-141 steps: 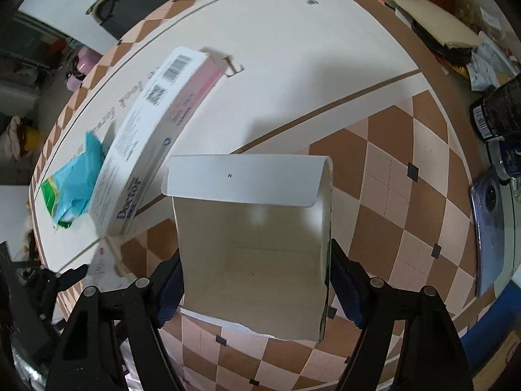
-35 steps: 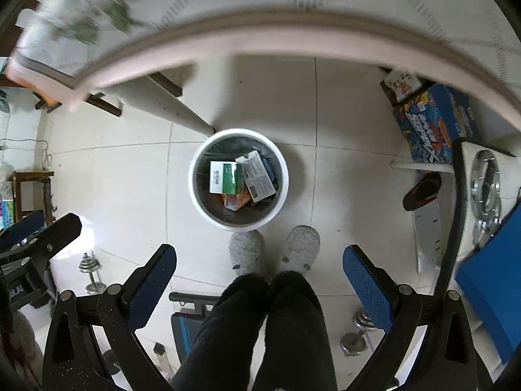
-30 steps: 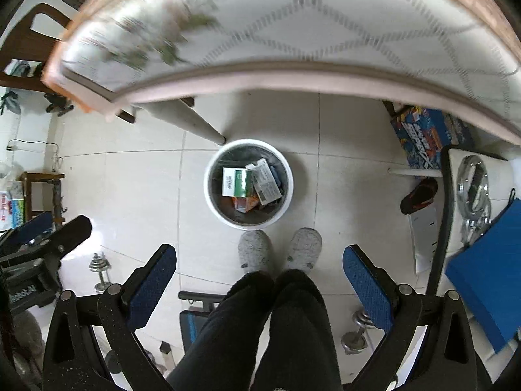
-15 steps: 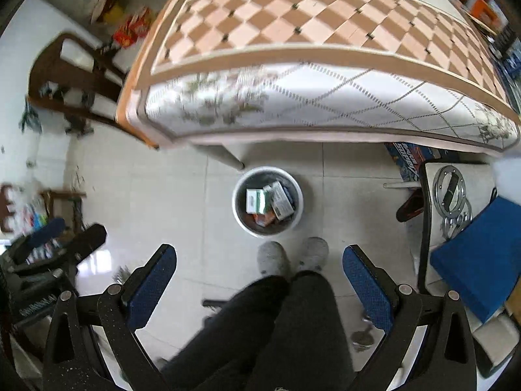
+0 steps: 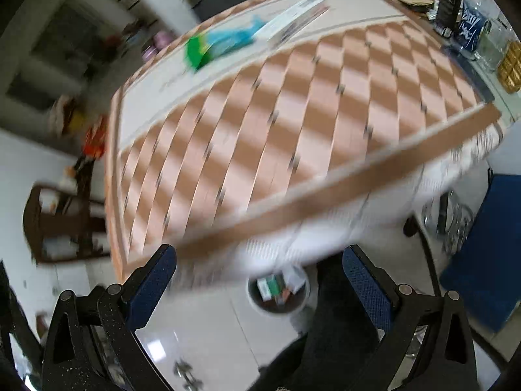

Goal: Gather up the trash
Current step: 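Raise both tools from the bin back over the table, then grasp the green-and-blue wrapper with the left tool while the right tool grasps the white Doctor box, then carry the wrapper and box over the white bin and open both tools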

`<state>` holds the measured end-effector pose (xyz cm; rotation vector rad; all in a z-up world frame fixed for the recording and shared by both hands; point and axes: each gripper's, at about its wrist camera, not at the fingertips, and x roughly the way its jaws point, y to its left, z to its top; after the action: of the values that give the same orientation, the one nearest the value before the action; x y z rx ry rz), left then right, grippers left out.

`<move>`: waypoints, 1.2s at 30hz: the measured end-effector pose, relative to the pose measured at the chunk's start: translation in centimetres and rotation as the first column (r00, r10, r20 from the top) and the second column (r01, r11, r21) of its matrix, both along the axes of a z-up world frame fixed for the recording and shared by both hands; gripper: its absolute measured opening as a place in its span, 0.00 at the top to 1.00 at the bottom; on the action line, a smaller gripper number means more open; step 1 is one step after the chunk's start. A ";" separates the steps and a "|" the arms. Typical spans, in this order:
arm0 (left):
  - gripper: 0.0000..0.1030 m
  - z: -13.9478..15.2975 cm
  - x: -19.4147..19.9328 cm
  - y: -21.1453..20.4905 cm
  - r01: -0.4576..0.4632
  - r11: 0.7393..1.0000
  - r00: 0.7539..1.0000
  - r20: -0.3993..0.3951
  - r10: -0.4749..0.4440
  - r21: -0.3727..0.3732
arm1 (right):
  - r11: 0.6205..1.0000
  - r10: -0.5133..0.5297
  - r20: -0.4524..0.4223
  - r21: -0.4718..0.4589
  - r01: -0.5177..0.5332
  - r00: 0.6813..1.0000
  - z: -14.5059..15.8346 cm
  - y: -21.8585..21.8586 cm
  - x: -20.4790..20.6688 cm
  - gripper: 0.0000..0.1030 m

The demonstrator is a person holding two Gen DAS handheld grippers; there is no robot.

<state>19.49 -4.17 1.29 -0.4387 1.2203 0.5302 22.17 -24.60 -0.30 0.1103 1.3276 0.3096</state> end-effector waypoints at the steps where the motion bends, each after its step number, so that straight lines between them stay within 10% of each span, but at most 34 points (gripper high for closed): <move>1: 0.04 -0.2 2.4 0.7 -0.011 1.000 1.000 0.001 0.011 -0.011 | 1.000 -0.018 -0.002 0.005 0.018 1.000 -0.2 0.0 2.3 0.00; 9: 0.05 -4.4 21.4 3.3 -0.132 0.970 0.991 -0.032 0.128 -0.205 | 0.979 -0.199 -0.049 0.032 0.200 0.979 -3.1 0.8 25.7 0.00; 18: 0.08 -11.7 35.9 4.1 -0.301 0.793 0.949 -0.083 0.305 -0.529 | 0.958 -0.280 -0.138 0.018 0.285 0.950 -8.3 3.6 42.7 0.21; 22: 0.38 -14.1 38.7 4.8 -0.377 0.747 0.920 -0.131 0.368 -0.548 | 0.963 -0.268 -0.179 -0.031 0.267 0.947 -10.3 4.5 45.6 0.21; 26: 0.62 -13.9 39.6 5.0 -0.396 0.771 0.912 -0.117 0.392 -0.500 | 0.965 -0.262 -0.235 -0.072 0.252 0.936 -12.3 5.3 46.8 0.21; 36: 0.86 -8.4 41.0 2.7 -0.104 0.979 0.995 -0.023 0.102 -0.173 | 0.981 -0.172 -0.204 -0.129 0.148 0.964 -12.5 7.1 45.7 0.41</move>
<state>60.50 -1.45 -7.07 -0.6503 1.2677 0.5173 67.88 -17.52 -12.78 0.1586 1.5373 0.0860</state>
